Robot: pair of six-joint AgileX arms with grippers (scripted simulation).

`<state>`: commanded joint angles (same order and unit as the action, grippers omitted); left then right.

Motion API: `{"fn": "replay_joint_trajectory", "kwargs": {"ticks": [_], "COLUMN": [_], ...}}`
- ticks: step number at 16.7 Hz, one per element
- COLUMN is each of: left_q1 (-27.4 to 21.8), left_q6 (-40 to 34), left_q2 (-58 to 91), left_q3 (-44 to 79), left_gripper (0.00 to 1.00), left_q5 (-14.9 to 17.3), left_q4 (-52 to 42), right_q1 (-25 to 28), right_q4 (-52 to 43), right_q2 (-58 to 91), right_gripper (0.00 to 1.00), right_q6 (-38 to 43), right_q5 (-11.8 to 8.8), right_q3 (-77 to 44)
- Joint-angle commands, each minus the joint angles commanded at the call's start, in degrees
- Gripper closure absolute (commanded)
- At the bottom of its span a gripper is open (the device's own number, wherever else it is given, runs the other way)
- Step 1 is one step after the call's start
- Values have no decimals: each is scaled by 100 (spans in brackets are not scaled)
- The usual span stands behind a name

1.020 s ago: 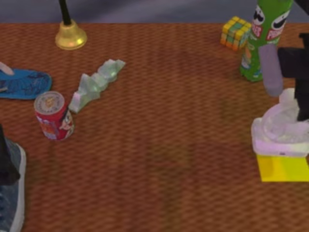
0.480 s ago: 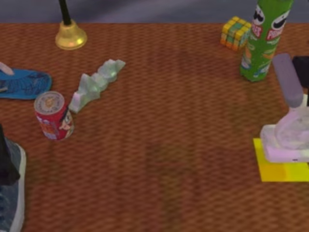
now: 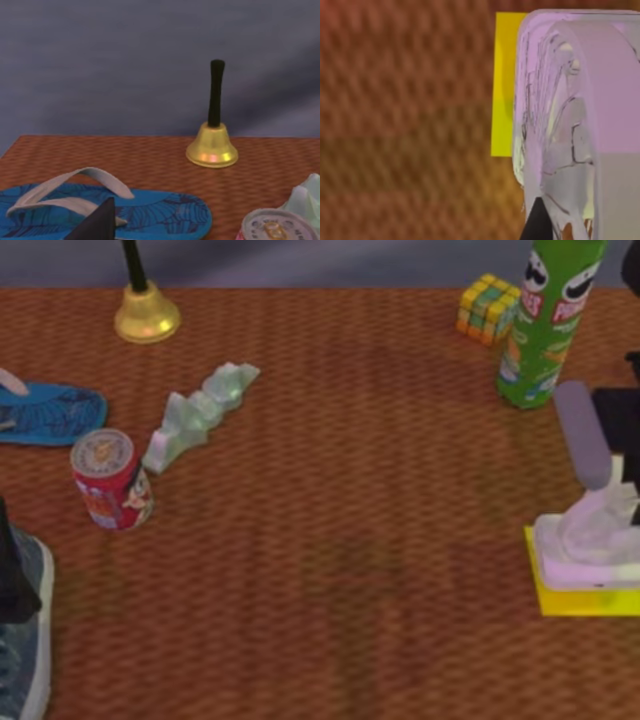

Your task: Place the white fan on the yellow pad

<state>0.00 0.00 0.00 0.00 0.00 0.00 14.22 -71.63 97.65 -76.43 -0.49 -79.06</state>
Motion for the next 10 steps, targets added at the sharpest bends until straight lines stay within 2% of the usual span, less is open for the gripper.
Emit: {"fn": "replay_joint_trajectory", "kwargs": {"ticks": [3,10], "left_q1": [0,0], "left_q6": [0,0], "left_q2": [0,0], "left_q3": [0,0], "left_gripper": [0,0], "left_q5": [0,0], "left_q4": [0,0], "right_q1": [0,0], "right_q4": [0,0], "right_q2": [0,0], "right_gripper": [100,47], "right_q6": [0,0], "right_q5": [0,0], "right_q3": [0,0]}}
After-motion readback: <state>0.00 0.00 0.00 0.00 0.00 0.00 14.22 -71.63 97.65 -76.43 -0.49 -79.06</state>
